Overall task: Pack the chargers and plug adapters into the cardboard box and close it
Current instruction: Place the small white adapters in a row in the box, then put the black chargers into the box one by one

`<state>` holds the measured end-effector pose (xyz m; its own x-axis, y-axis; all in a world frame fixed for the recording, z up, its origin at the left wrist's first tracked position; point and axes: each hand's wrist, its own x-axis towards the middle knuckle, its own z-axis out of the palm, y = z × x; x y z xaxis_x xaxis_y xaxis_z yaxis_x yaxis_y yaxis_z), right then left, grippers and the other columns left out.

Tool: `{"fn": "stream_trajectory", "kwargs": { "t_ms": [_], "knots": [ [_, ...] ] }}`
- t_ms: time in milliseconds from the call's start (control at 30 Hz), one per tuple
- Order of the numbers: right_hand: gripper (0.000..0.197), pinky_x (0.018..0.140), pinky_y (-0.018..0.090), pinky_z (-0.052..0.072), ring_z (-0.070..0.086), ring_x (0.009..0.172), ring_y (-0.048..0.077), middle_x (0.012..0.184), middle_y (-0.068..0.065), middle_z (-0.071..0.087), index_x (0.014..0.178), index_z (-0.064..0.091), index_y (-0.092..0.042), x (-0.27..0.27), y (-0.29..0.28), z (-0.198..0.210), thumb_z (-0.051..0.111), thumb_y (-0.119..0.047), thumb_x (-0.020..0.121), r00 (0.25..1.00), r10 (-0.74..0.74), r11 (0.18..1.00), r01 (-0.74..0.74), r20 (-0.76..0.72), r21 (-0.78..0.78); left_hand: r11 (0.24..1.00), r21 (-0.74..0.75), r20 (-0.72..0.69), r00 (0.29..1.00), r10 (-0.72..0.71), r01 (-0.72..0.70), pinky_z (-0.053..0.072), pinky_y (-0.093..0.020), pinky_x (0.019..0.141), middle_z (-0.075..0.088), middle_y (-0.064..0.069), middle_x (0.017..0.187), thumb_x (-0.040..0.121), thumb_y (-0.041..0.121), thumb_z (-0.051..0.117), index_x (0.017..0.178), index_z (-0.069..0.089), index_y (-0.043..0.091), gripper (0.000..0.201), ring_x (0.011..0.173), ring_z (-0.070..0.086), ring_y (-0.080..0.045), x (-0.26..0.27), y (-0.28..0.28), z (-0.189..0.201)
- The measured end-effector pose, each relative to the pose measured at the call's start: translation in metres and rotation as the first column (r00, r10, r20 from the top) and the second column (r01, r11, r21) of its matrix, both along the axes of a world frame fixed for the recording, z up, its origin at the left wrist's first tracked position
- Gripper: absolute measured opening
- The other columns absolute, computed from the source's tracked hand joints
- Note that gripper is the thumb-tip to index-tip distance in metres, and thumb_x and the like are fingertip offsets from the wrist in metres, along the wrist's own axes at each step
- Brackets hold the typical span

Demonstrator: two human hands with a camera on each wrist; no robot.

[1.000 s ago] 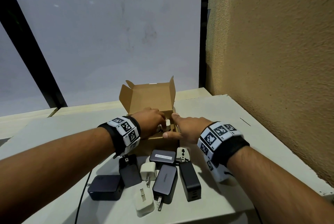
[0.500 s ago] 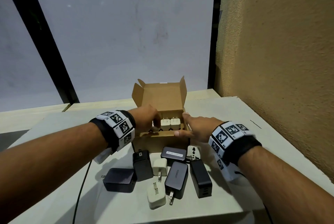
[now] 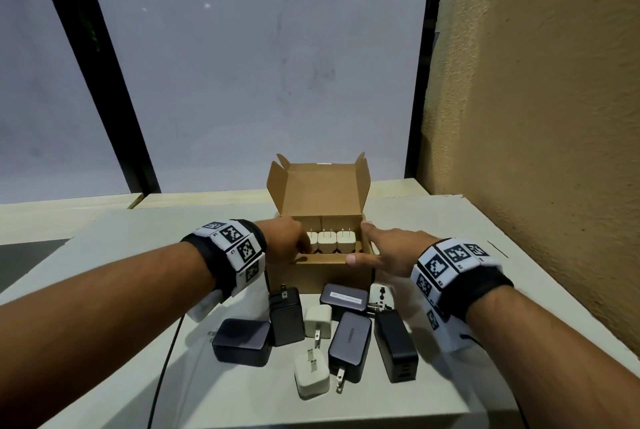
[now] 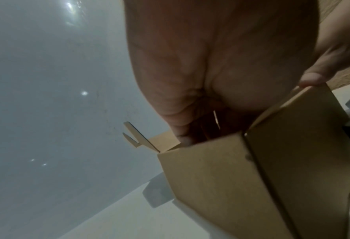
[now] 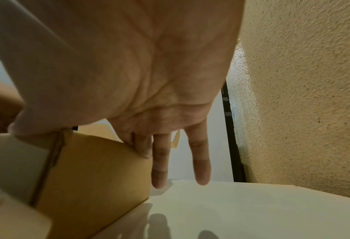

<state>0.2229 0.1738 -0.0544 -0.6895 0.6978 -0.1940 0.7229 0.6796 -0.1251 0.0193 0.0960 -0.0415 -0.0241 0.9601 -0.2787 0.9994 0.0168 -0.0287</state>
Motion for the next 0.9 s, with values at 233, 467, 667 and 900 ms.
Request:
{"fn": "stream_trajectory", "kwargs": {
  "t_ms": [233,467,667,900],
  "knots": [
    [0.084,0.105,0.045,0.039,0.049,0.128,0.030,0.147,0.010,0.044,0.148,0.015,-0.023,-0.001,0.003,-0.004,0.034,-0.074,0.084,1.000,-0.023,0.999,0.023,-0.009,-0.036,0.970,0.226,0.216,0.967,-0.137,0.087,0.041,-0.014,0.081,0.067,0.003,0.116,0.096,0.014,0.053,0.118,0.067,0.018,0.026,0.092,0.055,-0.005,0.004,-0.043,0.022],
    [0.082,0.107,0.043,0.037,0.046,0.130,0.031,0.150,0.012,0.040,0.147,0.017,-0.022,-0.001,-0.002,-0.006,0.036,-0.071,0.085,0.998,-0.052,0.996,0.049,-0.046,-0.071,0.835,0.397,0.131,0.877,-0.462,0.381,0.040,-0.015,0.087,0.064,0.012,0.113,0.091,0.047,0.056,0.113,0.065,0.032,0.028,0.103,0.052,-0.003,0.021,-0.115,0.030],
    [0.081,0.104,0.042,0.038,0.052,0.123,0.031,0.145,0.015,0.046,0.146,0.019,-0.020,0.002,-0.006,-0.005,0.037,-0.070,0.085,0.996,-0.055,0.996,0.050,-0.065,-0.080,0.751,0.272,-0.235,0.798,-0.554,0.602,0.032,-0.021,0.076,0.062,0.012,0.123,0.081,0.051,0.066,0.127,0.056,0.035,0.050,0.104,0.054,-0.011,0.043,-0.154,0.004],
    [0.082,0.106,0.041,0.035,0.048,0.127,0.030,0.147,0.013,0.043,0.147,0.021,-0.019,0.002,-0.009,-0.004,0.038,-0.070,0.085,0.997,-0.074,0.996,0.073,-0.025,-0.046,0.820,0.248,-0.175,0.856,-0.486,0.516,0.042,-0.031,0.085,0.060,0.006,0.129,0.089,0.037,0.063,0.130,0.055,0.029,0.042,0.111,0.054,-0.018,0.057,-0.156,-0.008]
  ]
}}
